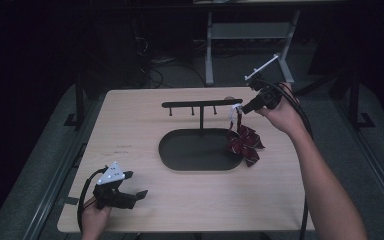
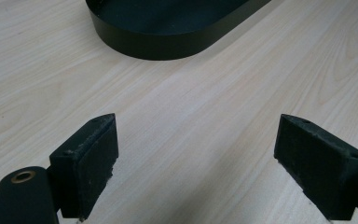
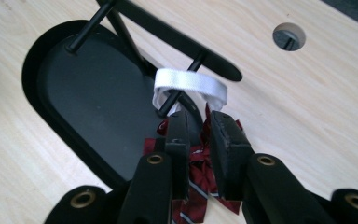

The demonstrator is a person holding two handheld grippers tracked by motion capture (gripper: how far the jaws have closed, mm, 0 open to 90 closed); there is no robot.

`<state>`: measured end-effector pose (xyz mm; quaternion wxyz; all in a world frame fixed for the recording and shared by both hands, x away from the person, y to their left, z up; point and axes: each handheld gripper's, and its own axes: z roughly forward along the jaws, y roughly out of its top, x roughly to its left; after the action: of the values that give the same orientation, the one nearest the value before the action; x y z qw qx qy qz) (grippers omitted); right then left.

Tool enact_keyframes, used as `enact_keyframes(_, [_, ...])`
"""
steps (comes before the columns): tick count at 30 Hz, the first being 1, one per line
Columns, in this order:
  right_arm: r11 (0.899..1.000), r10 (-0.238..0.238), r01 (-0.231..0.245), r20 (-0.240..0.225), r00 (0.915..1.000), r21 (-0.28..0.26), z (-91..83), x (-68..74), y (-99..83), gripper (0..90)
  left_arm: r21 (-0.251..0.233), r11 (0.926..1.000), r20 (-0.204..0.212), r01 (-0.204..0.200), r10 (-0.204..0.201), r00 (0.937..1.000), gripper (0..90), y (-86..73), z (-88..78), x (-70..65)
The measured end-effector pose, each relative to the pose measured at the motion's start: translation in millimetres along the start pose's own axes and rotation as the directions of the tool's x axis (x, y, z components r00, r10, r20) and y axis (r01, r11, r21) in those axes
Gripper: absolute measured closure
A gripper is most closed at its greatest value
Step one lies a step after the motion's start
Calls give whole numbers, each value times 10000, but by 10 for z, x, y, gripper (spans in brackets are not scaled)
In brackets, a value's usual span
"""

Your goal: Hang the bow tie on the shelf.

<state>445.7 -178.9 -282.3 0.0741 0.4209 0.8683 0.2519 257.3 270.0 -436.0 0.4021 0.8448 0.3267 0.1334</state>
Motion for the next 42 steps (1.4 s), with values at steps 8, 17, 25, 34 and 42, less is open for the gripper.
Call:
enact_keyframes(8, [9997,211,-213,-219,9995,-80,-11,-55,-134,738,32,10000,-11,37,-37,10000,135,-6,0,-3])
enact_keyframes(17, [9992,383,-388,-465,9982,-99,-4,-122,-246,681,121,9999,-28,-9,9,10000,135,-8,-3,4])
enact_keyframes(25, [9988,490,-494,-579,9971,-47,12,-139,-313,650,50,10000,-53,31,-31,10000,135,-8,-4,-1])
enact_keyframes(34, [9978,637,-647,-636,9959,-135,25,-183,-398,601,62,10000,-39,55,-55,10000,135,-3,8,-5])
enact_keyframes(42, [9968,776,-786,-684,9946,-131,37,-214,-485,584,128,9999,-72,-36,37,10000,135,-3,-6,7])
